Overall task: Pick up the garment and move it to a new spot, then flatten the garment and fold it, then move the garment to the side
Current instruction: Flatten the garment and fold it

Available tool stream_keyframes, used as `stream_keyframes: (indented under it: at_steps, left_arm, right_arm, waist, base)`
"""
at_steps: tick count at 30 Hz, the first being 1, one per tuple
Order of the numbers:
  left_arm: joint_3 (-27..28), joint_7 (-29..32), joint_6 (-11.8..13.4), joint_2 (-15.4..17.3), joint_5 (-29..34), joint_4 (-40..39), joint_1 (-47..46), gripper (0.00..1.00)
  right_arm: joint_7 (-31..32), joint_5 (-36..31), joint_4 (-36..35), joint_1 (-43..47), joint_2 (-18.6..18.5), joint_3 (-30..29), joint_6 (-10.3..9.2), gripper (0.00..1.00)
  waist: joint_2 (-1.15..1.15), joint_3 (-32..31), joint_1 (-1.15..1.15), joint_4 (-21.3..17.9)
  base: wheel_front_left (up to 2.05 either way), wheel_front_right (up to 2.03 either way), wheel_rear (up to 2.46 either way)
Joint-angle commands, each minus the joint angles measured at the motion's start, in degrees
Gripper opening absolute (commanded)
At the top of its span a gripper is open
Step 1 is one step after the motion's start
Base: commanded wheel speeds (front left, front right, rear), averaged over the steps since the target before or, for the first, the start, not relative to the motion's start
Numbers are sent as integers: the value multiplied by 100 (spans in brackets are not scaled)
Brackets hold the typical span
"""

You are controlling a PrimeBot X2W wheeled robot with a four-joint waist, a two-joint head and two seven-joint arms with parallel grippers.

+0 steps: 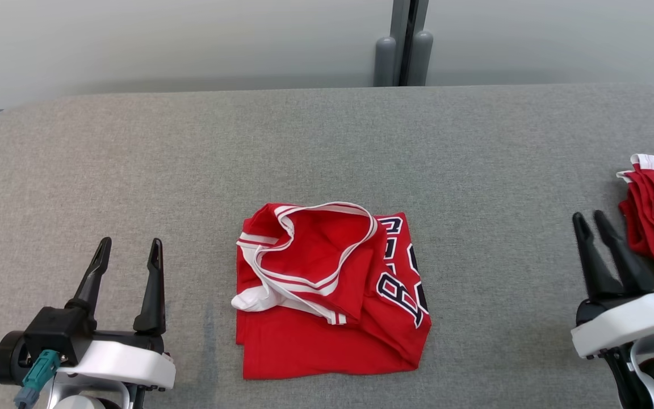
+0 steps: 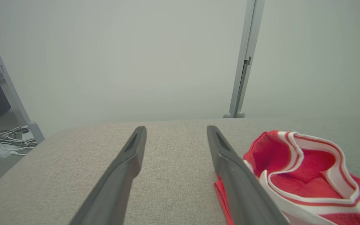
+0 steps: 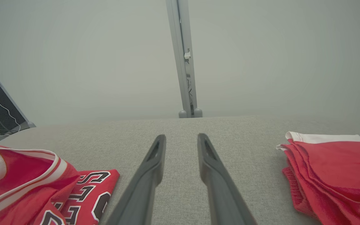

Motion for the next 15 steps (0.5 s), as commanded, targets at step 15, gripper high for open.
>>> stream_keyframes:
  at_steps: [15]
  left_arm:
    - [-170,-113,-114,-87,-26,159,-373,100]
  right_arm:
    - [-108,656,884,-819,-83,2094,3,0]
  waist:
    - [0,271,0,549]
  base:
    - [0,0,0]
